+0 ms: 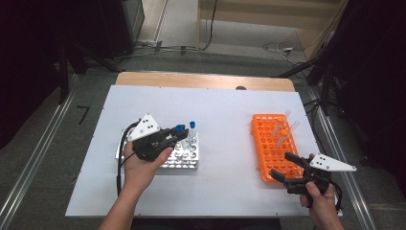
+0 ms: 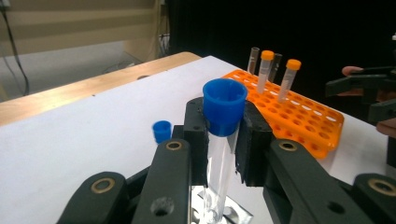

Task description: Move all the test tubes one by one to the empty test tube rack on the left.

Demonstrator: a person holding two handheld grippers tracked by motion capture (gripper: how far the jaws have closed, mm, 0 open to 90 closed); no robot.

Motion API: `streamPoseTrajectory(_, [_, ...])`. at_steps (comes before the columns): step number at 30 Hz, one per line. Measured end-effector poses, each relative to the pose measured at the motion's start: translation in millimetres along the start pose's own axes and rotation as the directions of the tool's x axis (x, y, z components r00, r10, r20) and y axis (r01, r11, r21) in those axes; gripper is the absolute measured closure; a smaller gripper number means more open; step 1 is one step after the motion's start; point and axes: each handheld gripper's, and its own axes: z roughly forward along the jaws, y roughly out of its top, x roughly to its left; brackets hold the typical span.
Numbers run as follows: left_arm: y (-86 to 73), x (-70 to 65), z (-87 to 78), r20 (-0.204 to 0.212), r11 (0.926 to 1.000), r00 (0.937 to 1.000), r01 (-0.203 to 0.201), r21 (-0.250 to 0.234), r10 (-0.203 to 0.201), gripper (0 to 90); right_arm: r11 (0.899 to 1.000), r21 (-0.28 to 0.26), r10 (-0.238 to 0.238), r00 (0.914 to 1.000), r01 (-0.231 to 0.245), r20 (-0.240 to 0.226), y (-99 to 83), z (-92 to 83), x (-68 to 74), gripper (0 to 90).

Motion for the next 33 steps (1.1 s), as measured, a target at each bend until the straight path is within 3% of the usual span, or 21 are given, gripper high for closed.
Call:
streamPoseTrajectory(7, [7.0, 11.1, 2.1, -0.038, 1.0, 0.9993, 0.001, -0.004, -0.001, 77.8, 1.0, -0.004, 0.016, 0.9996, -0.016, 0.022, -1.4, -3.0, -6.9, 7.4])
streamPoseTrajectory(14, [9.8, 20.3, 15.9, -0.066, 1.0, 0.9978, -0.001, 0.007, 0.002, 77.8, 1.0, -0.003, 0.024, 0.9992, -0.024, 0.033, -2.8, -3.0, -10.3, 7.5])
streamPoseTrajectory(23, [1.9, 32.1, 38.3, -0.11, 0.9992, 0.9934, 0.035, 0.018, -0.033, 77.7, 0.999, -0.001, 0.032, 0.9988, -0.032, 0.037, -3.7, -3.8, -12.8, 7.4])
streamPoseTrajectory(33, [-6.5, 35.0, 52.6, -0.135, 0.998, 0.9901, 0.044, 0.045, -0.038, 77.6, 0.999, 0.0, 0.035, 0.9988, -0.035, 0.035, -4.0, -2.8, -13.6, 7.5])
